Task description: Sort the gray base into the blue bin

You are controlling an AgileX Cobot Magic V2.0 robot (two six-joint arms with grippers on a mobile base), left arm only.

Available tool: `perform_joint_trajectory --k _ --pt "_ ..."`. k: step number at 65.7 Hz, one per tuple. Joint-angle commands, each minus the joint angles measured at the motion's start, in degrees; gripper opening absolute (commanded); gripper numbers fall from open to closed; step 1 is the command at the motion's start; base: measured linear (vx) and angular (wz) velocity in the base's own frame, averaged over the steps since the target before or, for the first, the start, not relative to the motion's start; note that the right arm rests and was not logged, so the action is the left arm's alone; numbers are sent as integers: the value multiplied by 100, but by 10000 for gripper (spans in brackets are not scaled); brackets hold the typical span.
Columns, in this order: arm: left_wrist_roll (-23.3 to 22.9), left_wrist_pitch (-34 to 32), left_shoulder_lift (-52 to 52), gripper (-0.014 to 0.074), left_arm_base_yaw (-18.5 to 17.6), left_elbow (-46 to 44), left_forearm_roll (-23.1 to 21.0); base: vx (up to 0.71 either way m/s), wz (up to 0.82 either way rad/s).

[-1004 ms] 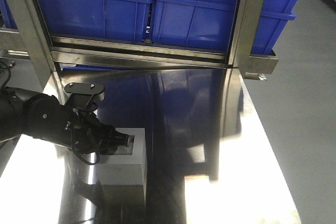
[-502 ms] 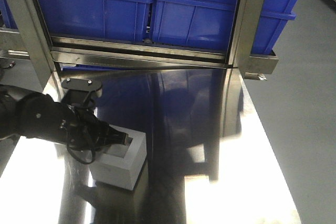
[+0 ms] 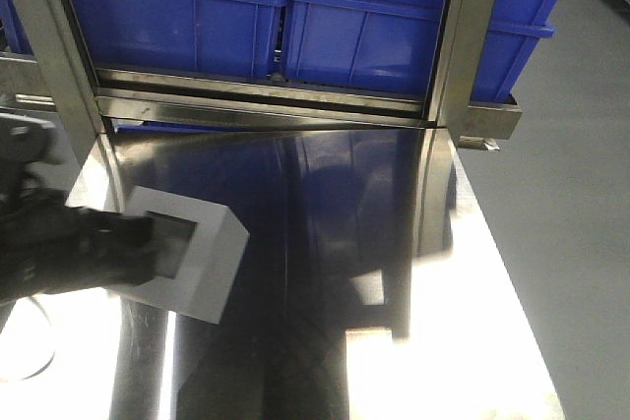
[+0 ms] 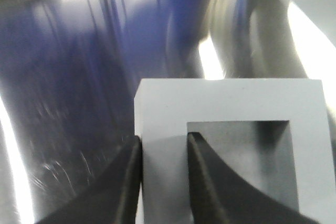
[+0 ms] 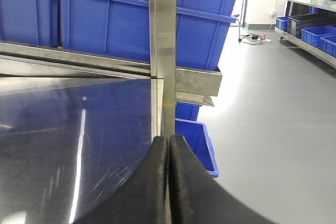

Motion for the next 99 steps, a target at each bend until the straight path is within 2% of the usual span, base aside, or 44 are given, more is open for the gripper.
perform_joint_trajectory --k 1,21,39,46,99 --pt "27 -668 -865 -6 -24 203 -5 0 0" --pt "166 -1180 -3125 -6 -24 1290 318 0 0" --pt "171 -2041 -4237 -6 -24 2170 627 0 0" --pt "171 -2230 -4447 -6 -24 2356 621 0 0" --pt "166 -2184 -4475 -6 -24 2365 616 0 0"
